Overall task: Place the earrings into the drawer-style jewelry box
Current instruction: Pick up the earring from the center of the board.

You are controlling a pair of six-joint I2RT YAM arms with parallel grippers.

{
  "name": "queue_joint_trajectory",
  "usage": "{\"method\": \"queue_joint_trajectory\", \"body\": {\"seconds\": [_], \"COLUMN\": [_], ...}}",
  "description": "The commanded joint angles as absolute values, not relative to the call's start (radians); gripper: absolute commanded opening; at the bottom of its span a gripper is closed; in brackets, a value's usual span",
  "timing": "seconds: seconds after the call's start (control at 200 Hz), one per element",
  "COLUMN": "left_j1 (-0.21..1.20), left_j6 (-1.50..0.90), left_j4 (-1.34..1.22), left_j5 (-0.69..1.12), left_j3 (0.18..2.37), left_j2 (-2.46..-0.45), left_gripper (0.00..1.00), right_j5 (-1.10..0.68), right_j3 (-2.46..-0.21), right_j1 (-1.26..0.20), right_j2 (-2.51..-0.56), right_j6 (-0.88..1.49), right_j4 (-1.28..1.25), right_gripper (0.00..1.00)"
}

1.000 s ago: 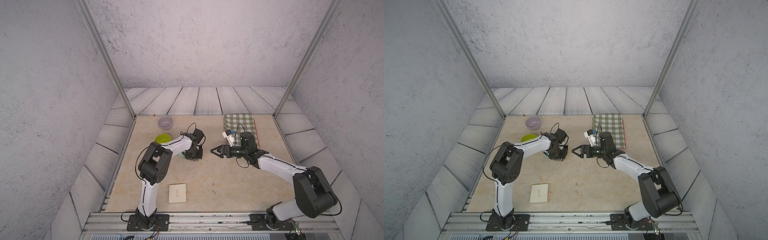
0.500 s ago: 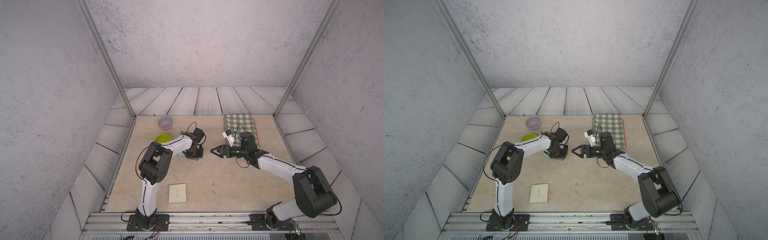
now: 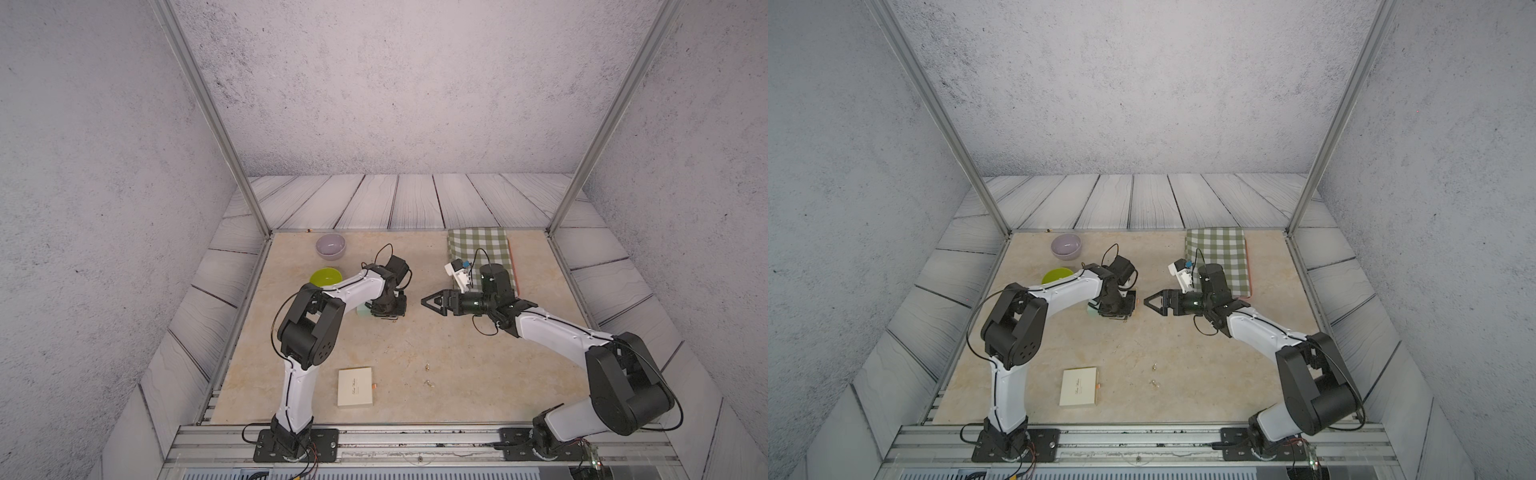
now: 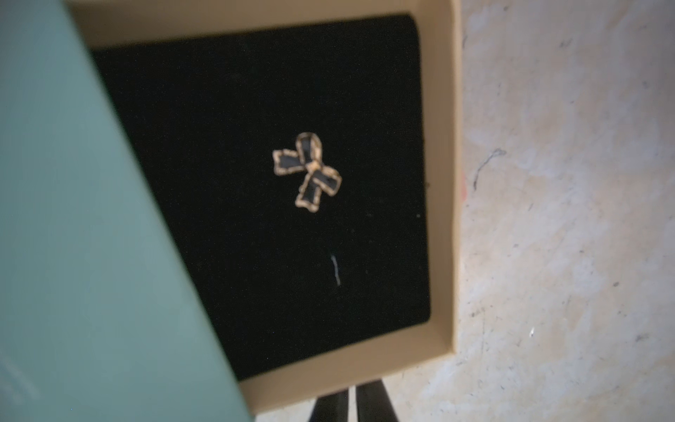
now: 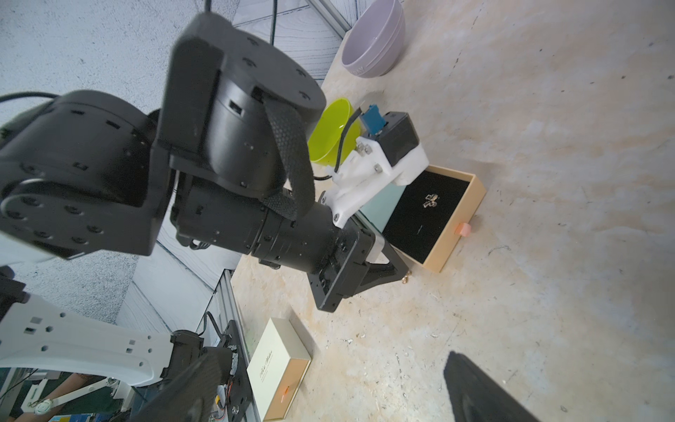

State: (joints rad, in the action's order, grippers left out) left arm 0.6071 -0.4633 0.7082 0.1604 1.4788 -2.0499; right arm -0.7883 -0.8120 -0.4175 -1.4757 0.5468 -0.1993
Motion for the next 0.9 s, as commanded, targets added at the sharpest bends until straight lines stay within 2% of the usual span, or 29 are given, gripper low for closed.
{"method": "queue_joint_trajectory", "body": {"seconds": [0.0,0.56,0.896], "left_j1": [0.612,0.612,0.612], "left_j6": [-0.453,-0.447,-0.451], "left_j4": [0.720,0.719,0.721], "left_j5": [0.148,0.142,0.146], "left_j3": [1.478,1.478,1.478], "left_j2": [-2.068,-2.080,-2.067], "left_gripper": [0.12,0.12,0.00], "right_j5": [-0.809,-0.812,-0.811], "right_j3": [-0.806,-0.807,-0.802], "right_j1": [-0.413,-0.406,-0.405], "right_j2": [-1.486,-1.486,-1.488], "right_j6": [0.540,0.540,0.541], "right_j4": [-0.207,-0.207,-0.212], "right_gripper": [0.99,0.99,0.99]}}
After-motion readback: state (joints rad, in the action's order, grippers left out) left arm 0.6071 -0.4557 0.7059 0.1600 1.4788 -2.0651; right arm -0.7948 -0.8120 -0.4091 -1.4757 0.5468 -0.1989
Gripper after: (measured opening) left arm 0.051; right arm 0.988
